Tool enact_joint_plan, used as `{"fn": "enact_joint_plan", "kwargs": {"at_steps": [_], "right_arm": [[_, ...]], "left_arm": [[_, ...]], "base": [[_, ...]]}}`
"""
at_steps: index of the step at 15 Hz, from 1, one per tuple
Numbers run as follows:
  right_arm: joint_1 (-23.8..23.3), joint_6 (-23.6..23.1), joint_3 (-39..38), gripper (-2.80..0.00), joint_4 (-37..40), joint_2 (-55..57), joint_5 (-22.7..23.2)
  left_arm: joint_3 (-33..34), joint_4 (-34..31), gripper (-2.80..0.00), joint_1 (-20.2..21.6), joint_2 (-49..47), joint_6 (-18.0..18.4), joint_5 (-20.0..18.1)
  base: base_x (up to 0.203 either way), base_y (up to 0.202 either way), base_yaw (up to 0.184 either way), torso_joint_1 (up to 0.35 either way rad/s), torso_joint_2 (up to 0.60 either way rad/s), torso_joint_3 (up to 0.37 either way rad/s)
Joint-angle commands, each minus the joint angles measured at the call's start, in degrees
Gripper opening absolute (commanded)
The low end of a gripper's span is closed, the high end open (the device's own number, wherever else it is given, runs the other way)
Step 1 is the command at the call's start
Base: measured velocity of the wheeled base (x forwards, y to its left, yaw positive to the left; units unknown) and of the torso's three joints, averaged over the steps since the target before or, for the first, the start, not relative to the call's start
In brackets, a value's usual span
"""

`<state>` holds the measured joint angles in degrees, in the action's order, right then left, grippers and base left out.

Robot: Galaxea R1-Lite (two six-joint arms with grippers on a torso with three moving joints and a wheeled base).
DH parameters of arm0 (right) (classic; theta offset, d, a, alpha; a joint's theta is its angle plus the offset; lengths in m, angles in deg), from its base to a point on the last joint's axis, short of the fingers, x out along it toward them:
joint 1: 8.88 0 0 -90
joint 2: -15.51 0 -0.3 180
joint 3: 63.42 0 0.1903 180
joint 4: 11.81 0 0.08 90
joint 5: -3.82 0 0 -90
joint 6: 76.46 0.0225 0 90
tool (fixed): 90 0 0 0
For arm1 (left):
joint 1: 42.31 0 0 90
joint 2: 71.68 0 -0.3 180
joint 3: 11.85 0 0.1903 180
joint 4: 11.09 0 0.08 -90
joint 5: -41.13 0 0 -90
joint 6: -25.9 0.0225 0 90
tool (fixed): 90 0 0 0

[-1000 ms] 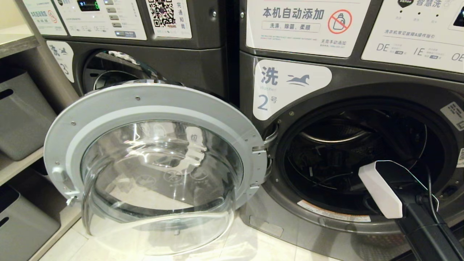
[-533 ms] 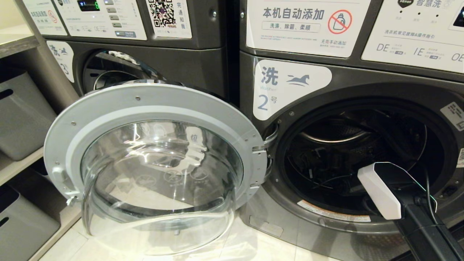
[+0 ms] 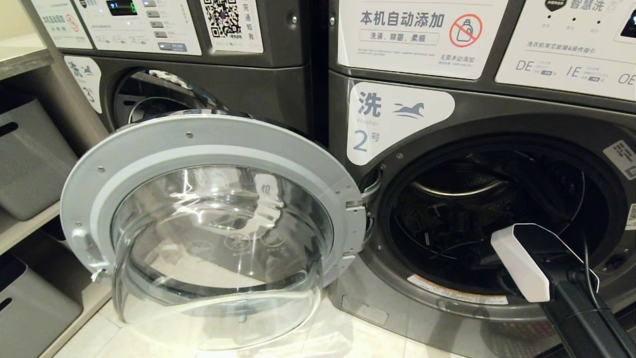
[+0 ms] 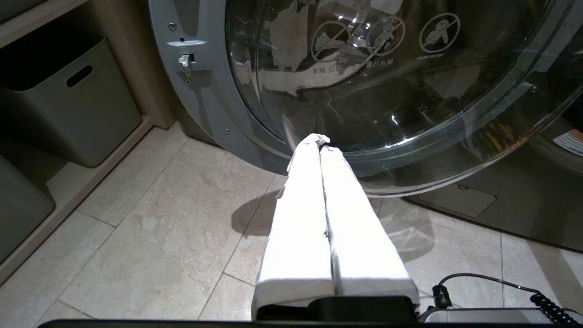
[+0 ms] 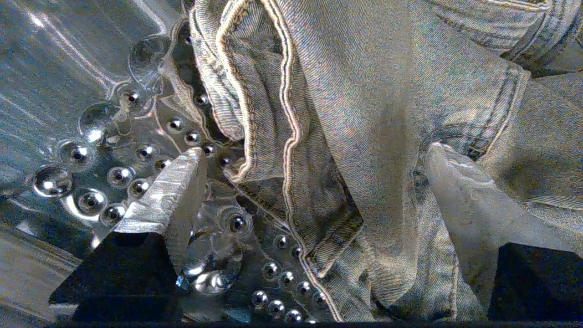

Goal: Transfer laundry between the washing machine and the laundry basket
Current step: Pick a cloth and place it into the basket

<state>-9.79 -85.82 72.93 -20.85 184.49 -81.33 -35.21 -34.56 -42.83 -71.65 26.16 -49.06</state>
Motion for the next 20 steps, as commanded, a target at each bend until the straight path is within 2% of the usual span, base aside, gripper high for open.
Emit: {"fn": "enact_joint_plan", "kwargs": {"at_steps": [1, 8, 15, 16, 20], "right_arm": [[0.0, -0.2, 0.0, 0.00, 0.2, 0.5, 0.2], [0.0, 0.0, 0.0, 0.00, 2.2, 0.4, 1.9], [-0.2, 0.5, 0.0, 0.00, 3.1, 0.4, 1.8], [-0.3, 0.4, 0.0, -2.80, 3.1, 0.4, 1.8], [-0.7, 0.6, 0.0, -2.80, 2.9, 0.4, 1.8]], "left_arm": [[0.0, 0.0, -2.80, 0.0, 0.0, 0.0, 0.0], [0.0, 0.0, -2.80, 0.0, 0.0, 0.0, 0.0], [0.0, 0.0, -2.80, 0.0, 0.0, 0.0, 0.0], [0.0, 0.0, -2.80, 0.0, 0.0, 0.0, 0.0], [0.0, -0.1, -2.80, 0.0, 0.0, 0.0, 0.0]], "base": [[0.000, 0.000, 0.000, 0.000, 0.00, 0.000], [0.000, 0.000, 0.000, 0.000, 0.00, 0.000], [0.000, 0.000, 0.000, 0.000, 0.00, 0.000], [0.000, 0.000, 0.000, 0.000, 0.00, 0.000], [0.000, 0.000, 0.000, 0.000, 0.00, 0.000]]}}
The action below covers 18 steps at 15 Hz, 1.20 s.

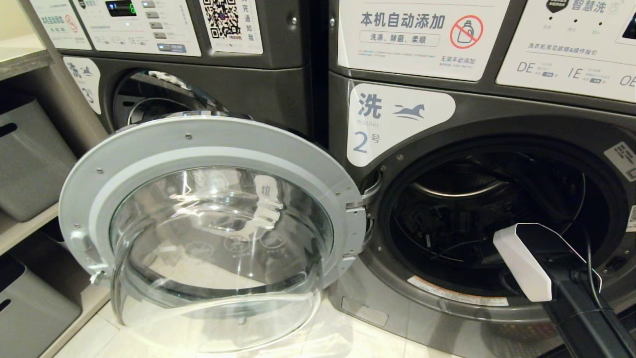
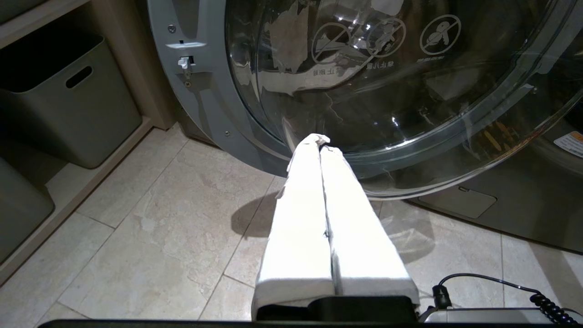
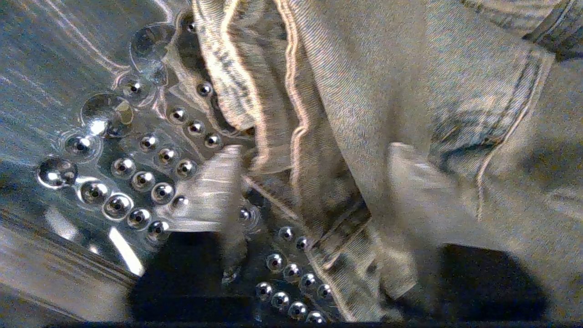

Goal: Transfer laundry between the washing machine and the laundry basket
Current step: Pick a cloth and place it into the basket

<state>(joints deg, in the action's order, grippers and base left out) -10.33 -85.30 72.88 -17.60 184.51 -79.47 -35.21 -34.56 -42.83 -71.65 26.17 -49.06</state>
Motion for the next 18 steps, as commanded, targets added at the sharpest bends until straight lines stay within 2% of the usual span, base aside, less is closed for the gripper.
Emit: {"fn": "enact_joint_plan", "kwargs": {"at_steps": [1, 18], "right_arm": [[-0.4, 0.0, 0.0, -2.80, -0.4, 0.4, 0.0], [-0.5, -0.3, -0.1, -2.80, -0.5, 0.4, -0.8]], "left_arm": [[0.0, 0.0, -2.80, 0.0, 0.0, 0.0, 0.0], [0.0, 0.0, -2.80, 0.0, 0.0, 0.0, 0.0]], "base": [[0.000, 0.000, 0.000, 0.000, 0.00, 0.000], [0.000, 0.000, 0.000, 0.000, 0.00, 0.000]]}}
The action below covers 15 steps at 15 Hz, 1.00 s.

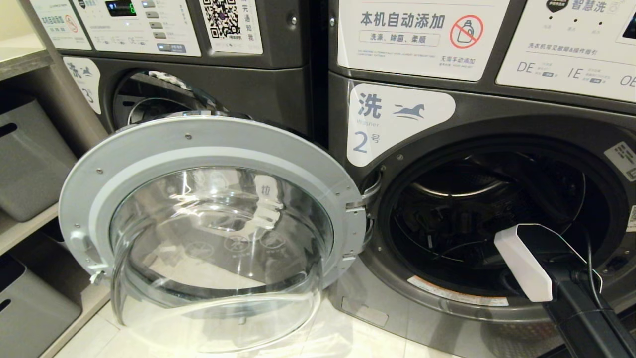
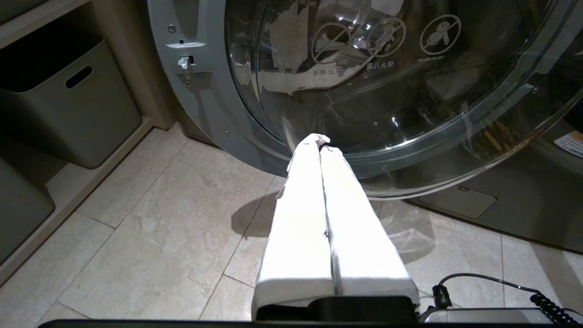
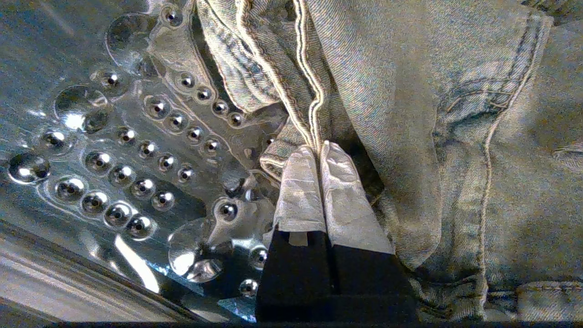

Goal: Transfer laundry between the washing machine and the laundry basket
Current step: Pick a cloth and place it into the basket

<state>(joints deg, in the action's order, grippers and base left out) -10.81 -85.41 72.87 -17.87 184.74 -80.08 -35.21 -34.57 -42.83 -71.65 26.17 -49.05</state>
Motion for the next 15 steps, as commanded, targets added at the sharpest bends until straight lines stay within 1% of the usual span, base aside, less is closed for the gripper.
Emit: {"fn": "enact_joint_plan", "kwargs": {"at_steps": [1, 2, 3, 8, 12, 15], "right_arm": [[0.0, -0.4, -0.2, -2.80, -0.7, 0.1, -1.1], [0.0, -0.5, -0.2, -2.80, -1.7, 0.1, -2.6], [-0.1, -0.5, -0.2, -2.80, -1.7, 0.0, -2.9], [-0.8, -0.3, -1.2, -2.80, -1.3, -2.6, -2.9], [-0.6, 0.0, -9.1, -2.80, -1.3, -9.2, -2.8], [-0.5, 0.2, -13.6, -2.80, -1.7, -13.5, -2.5]], "left_arm": [[0.0, 0.0, -2.80, 0.0, 0.0, 0.0, 0.0], [0.0, 0.0, -2.80, 0.0, 0.0, 0.0, 0.0], [0.0, 0.0, -2.80, 0.0, 0.0, 0.0, 0.0], [0.0, 0.0, -2.80, 0.0, 0.0, 0.0, 0.0], [0.0, 0.0, -2.80, 0.0, 0.0, 0.0, 0.0], [0.0, 0.0, -2.80, 0.0, 0.0, 0.0, 0.0]], "base": [[0.000, 0.000, 0.000, 0.000, 0.00, 0.000], [0.000, 0.000, 0.000, 0.000, 0.00, 0.000], [0.000, 0.000, 0.000, 0.000, 0.00, 0.000], [0.000, 0.000, 0.000, 0.000, 0.00, 0.000], [0.000, 0.000, 0.000, 0.000, 0.00, 0.000], [0.000, 0.000, 0.000, 0.000, 0.00, 0.000]]}}
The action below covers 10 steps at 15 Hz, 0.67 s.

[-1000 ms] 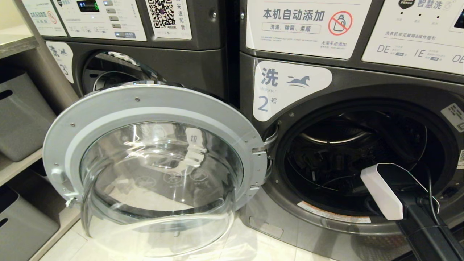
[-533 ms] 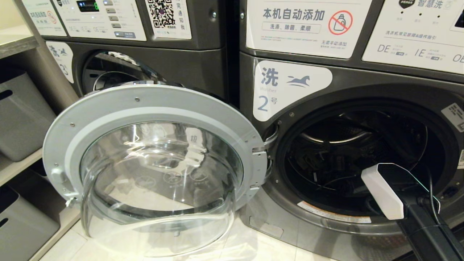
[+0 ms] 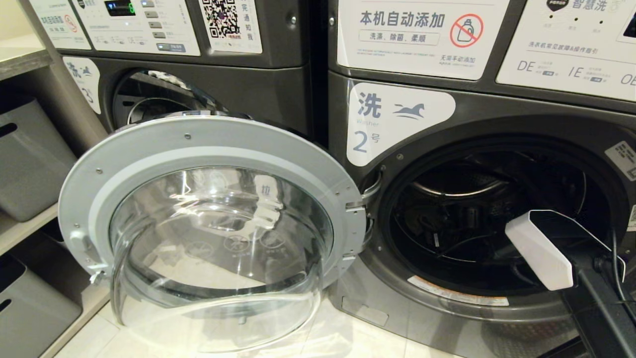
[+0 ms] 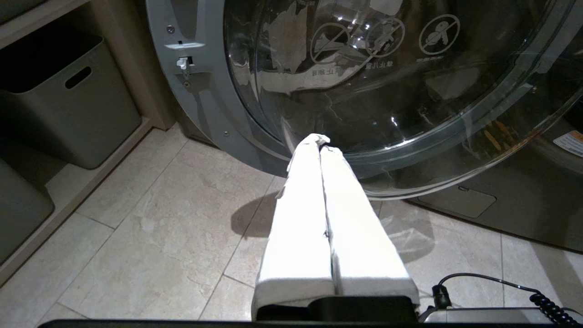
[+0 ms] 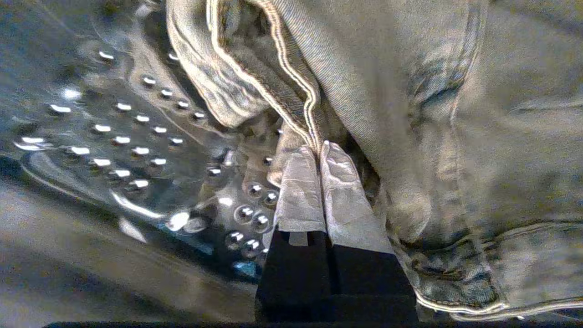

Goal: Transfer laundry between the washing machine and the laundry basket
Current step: Pick a cloth and place it into the basket

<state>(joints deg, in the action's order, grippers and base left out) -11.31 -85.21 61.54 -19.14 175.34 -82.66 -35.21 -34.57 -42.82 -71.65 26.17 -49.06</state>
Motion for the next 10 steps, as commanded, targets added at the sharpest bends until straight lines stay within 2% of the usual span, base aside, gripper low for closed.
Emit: {"fn": "enact_joint_plan", "kwargs": {"at_steps": [1, 4, 7, 10], "right_arm": [[0.0, 0.0, -3.0, -2.80, -0.5, -5.0, 0.2], [0.1, -0.3, -4.7, -2.80, -0.6, -6.4, 0.2], [1.5, -0.5, -9.6, -2.80, -0.8, -9.5, 0.1], [2.1, -0.9, -16.1, -2.80, -6.8, -11.8, -0.3]], "left_arm": [[0.0, 0.0, -2.80, 0.0, 0.0, 0.0, 0.0], [0.0, 0.0, -2.80, 0.0, 0.0, 0.0, 0.0], [0.0, 0.0, -2.80, 0.0, 0.0, 0.0, 0.0], [0.0, 0.0, -2.80, 0.0, 0.0, 0.0, 0.0]], "base": [[0.000, 0.000, 0.000, 0.000, 0.00, 0.000], [0.000, 0.000, 0.000, 0.000, 0.00, 0.000], [0.000, 0.000, 0.000, 0.000, 0.00, 0.000], [0.000, 0.000, 0.000, 0.000, 0.00, 0.000]]}}
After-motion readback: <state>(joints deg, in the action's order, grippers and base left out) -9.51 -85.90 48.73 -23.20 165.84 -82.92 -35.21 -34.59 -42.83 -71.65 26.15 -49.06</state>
